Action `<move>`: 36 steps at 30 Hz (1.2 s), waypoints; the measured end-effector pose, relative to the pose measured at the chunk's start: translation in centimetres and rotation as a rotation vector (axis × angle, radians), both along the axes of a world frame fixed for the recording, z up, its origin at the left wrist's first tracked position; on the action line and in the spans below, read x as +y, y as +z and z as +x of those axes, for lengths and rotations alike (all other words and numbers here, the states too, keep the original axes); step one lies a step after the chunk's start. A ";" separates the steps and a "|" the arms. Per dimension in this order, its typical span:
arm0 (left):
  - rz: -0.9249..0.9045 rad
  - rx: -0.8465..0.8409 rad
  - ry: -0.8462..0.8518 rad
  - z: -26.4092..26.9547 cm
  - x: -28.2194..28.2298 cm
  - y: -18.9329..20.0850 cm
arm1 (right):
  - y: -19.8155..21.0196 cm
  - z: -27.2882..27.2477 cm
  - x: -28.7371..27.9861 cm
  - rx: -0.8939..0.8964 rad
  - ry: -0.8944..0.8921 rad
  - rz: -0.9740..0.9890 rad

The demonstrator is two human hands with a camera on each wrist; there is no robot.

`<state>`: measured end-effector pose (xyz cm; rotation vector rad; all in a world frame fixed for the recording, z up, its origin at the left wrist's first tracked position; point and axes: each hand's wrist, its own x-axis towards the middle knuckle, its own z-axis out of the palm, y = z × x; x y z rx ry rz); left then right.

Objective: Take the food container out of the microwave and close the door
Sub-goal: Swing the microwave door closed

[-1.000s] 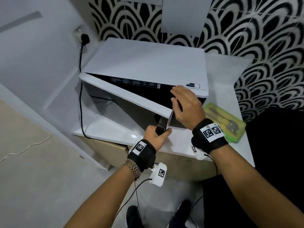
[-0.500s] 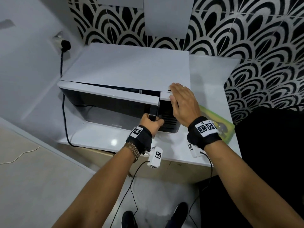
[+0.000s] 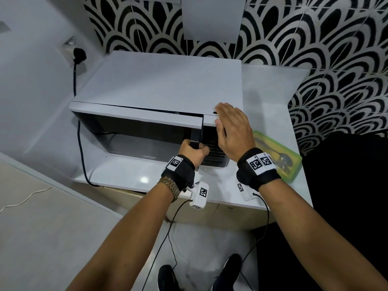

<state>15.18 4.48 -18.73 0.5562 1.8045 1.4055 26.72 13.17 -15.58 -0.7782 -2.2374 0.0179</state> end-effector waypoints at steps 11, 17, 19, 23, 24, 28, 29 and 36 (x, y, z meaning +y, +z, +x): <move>-0.007 0.039 -0.022 -0.3 1.1 -0.5 | -0.5 -0.1 -0.1 0.047 -0.017 0.051; 0.010 0.047 -0.100 -0.7 0.5 -0.4 | -0.4 -0.2 0.2 0.016 -0.003 0.028; 0.024 0.060 -0.170 -0.9 0.0 0.0 | -0.2 0.0 -0.2 -0.015 -0.017 0.011; 0.022 0.173 -0.328 -1.6 -1.3 0.5 | 0.2 -0.4 -1.5 -0.094 -0.127 -0.092; 0.015 0.198 -0.361 -2.3 -1.8 0.3 | 0.4 -0.8 -2.4 -0.105 -0.177 -0.128; 0.041 0.256 -0.432 -3.6 -3.5 1.0 | 1.0 -1.8 -4.1 -0.208 -0.299 -0.226; 0.040 0.277 -0.450 -3.9 -3.9 1.3 | 1.3 -1.9 -4.6 -0.246 -0.317 -0.247; 0.123 0.508 -0.437 -5.0 -6.3 4.0 | 2.8 -2.0 -6.3 -0.417 -0.367 -0.362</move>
